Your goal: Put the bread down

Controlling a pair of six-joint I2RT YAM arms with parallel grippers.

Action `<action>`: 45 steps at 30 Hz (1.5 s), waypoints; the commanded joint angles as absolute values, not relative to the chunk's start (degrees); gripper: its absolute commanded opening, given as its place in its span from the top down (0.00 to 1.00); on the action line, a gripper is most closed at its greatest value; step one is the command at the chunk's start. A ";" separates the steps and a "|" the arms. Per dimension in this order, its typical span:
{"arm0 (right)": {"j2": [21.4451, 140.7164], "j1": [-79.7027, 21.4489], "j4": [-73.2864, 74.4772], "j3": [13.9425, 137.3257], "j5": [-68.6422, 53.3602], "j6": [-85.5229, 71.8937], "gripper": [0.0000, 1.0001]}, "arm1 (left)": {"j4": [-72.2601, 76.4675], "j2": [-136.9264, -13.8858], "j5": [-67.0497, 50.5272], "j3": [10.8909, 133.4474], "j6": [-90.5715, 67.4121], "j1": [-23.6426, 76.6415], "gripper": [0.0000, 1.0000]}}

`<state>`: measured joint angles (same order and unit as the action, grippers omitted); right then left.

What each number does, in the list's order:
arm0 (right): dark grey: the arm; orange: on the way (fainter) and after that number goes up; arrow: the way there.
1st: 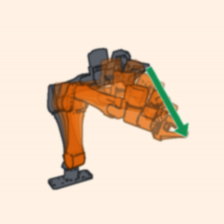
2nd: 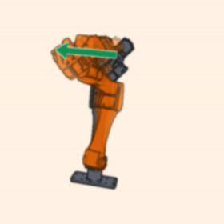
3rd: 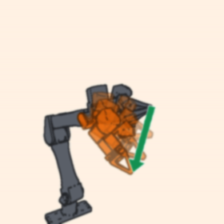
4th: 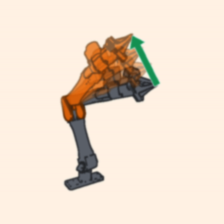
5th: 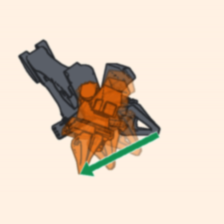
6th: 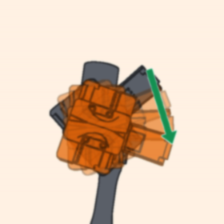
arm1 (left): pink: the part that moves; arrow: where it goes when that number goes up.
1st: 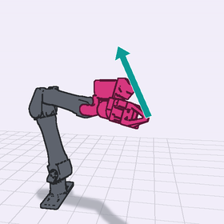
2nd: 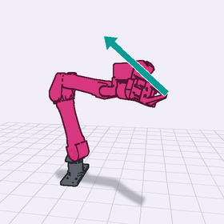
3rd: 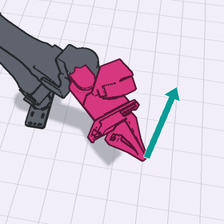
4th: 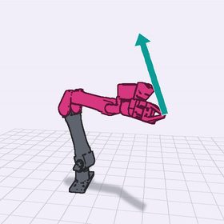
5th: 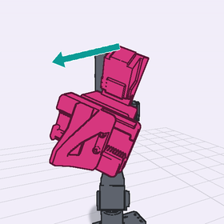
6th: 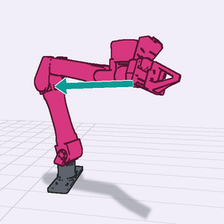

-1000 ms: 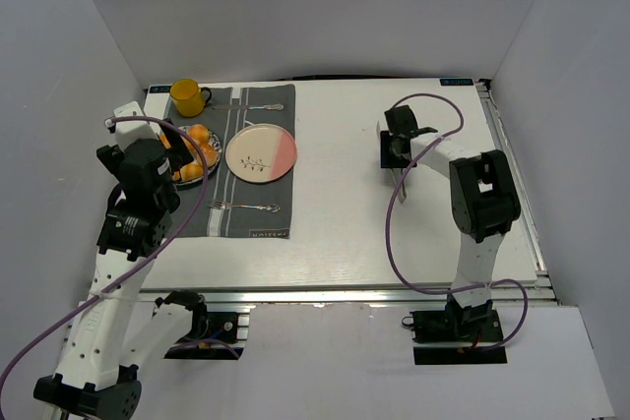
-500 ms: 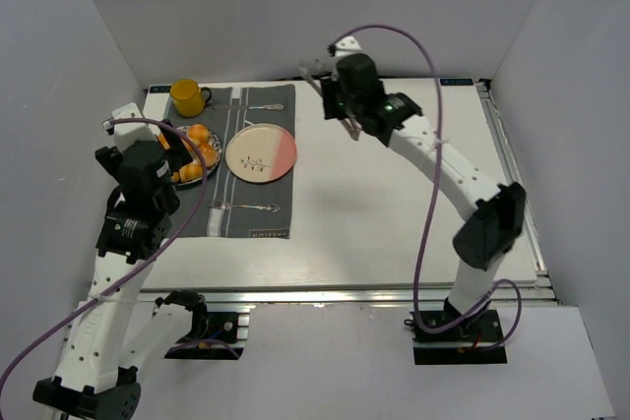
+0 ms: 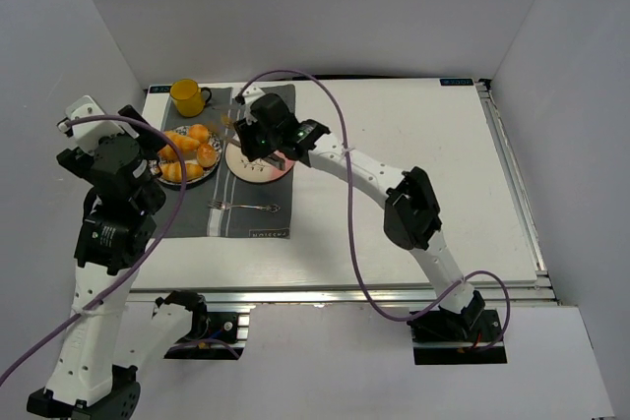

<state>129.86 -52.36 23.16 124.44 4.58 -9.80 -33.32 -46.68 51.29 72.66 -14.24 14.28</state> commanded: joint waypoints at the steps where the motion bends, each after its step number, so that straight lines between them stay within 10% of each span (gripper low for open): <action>1: 130.86 -53.44 14.77 129.64 0.62 -12.91 0.49 | -34.28 -46.85 52.91 73.92 -14.50 14.94 0.02; 45: 141.24 -55.63 13.18 126.12 2.10 -16.26 0.44 | -33.66 -44.65 58.01 69.61 -13.54 15.91 0.02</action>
